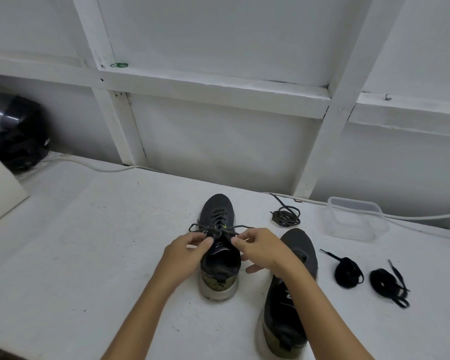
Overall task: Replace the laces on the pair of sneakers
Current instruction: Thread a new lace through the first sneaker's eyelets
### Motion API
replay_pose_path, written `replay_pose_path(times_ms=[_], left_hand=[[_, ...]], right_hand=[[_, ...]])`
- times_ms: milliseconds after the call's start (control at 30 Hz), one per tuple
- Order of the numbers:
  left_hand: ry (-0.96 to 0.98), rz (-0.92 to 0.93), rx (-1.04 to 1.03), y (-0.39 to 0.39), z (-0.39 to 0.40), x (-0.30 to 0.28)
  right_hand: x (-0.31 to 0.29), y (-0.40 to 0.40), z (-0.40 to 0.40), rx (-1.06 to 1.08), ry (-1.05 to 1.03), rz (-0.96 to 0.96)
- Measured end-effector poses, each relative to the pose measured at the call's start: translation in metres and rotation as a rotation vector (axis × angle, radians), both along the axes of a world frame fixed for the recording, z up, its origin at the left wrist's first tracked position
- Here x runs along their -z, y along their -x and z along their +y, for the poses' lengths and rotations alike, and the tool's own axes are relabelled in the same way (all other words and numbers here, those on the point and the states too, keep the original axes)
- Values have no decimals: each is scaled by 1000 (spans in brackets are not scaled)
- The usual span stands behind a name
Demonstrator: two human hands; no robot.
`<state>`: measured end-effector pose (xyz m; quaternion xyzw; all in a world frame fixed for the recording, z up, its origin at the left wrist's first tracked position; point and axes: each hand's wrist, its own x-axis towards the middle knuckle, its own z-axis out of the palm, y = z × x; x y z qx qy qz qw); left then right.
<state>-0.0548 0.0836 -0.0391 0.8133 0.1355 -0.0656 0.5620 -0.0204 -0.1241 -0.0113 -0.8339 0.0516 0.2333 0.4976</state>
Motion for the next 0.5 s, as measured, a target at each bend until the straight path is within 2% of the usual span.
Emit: replay_pose_path(times_ms=[267, 500], left_hand=[[-26, -118, -51, 2, -13, -3], [-3, -154, -99, -6, 4, -4]], right_hand=[[5, 7, 13, 92, -204, 27], [1, 0, 39, 77, -128, -41]])
